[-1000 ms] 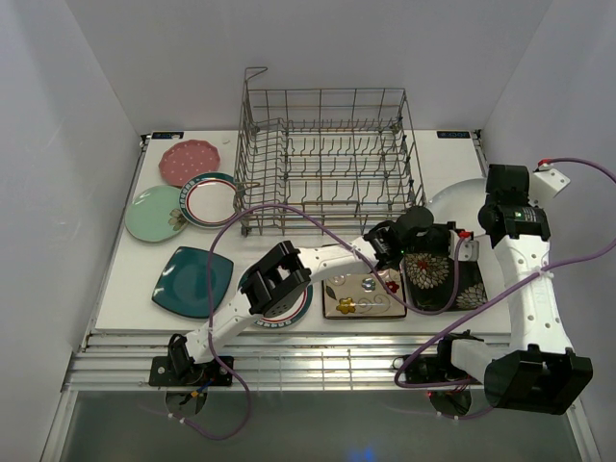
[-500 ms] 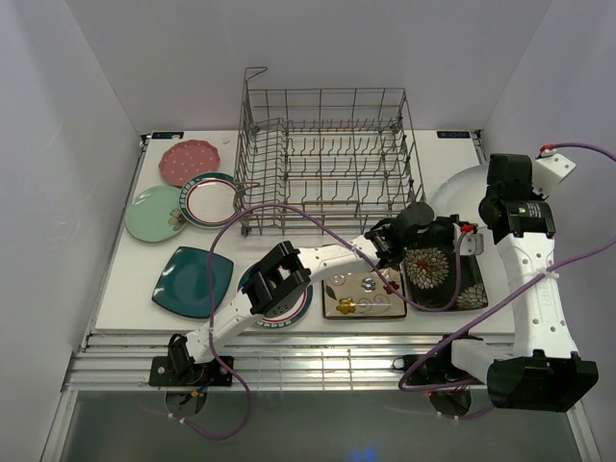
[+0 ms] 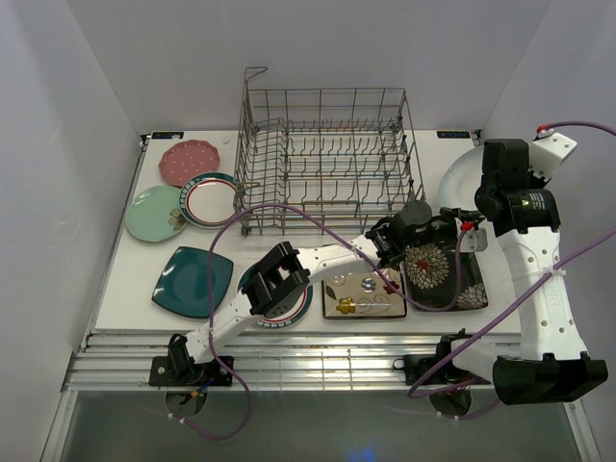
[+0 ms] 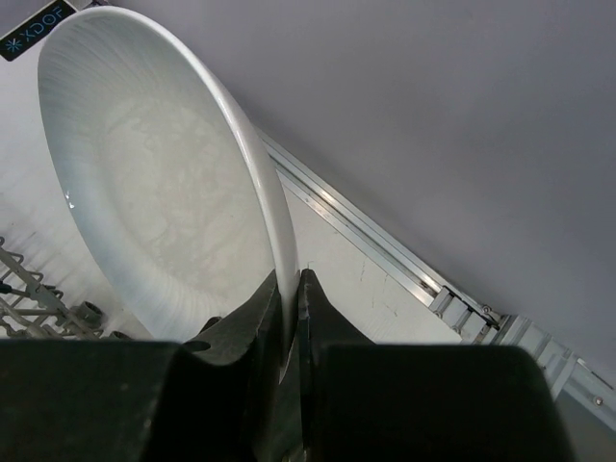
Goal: Load the plates into the dish rack
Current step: Pick up the plate from the corner of the board.
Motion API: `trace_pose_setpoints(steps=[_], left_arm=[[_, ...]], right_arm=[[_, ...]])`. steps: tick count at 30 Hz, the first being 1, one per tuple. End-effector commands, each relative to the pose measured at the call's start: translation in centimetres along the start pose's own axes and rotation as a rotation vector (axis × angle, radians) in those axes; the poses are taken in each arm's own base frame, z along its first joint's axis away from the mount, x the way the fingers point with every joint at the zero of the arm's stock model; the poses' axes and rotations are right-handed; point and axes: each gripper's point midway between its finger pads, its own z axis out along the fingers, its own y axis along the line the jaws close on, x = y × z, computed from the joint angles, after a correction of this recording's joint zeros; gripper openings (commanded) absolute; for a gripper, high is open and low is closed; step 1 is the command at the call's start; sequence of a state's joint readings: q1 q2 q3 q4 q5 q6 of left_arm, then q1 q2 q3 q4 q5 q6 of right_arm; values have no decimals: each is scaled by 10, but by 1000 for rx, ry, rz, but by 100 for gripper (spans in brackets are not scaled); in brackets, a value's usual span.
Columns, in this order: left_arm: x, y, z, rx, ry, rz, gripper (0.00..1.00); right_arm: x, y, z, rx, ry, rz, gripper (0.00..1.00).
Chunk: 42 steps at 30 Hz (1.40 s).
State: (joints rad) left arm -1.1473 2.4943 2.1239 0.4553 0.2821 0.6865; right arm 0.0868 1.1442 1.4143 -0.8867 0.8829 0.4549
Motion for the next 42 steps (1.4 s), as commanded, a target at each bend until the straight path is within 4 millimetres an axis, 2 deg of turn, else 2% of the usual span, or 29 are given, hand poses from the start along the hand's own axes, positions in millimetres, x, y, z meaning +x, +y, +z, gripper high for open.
trace_pose_setpoints(steps=[1,13,21,29,36,42], left_arm=[[-55,5,6,15,-79,117,0],[-93,33,5,-50,-149,204,0],[-106,50,1,-102,-159,264,0],[-130,70,-6,-152,-191,320,0],[-137,84,-13,-184,-190,345,0],[-128,98,-25,-222,-171,336,0]], right_arm=[[-67,16,-33,-107,-169,182,8],[-97,27,-59,-147,-233,171,8],[-116,42,-77,-187,-287,157,8],[-129,50,-94,-210,-335,170,8],[-134,67,-106,-237,-361,149,8],[-136,88,-113,-282,-378,121,8]])
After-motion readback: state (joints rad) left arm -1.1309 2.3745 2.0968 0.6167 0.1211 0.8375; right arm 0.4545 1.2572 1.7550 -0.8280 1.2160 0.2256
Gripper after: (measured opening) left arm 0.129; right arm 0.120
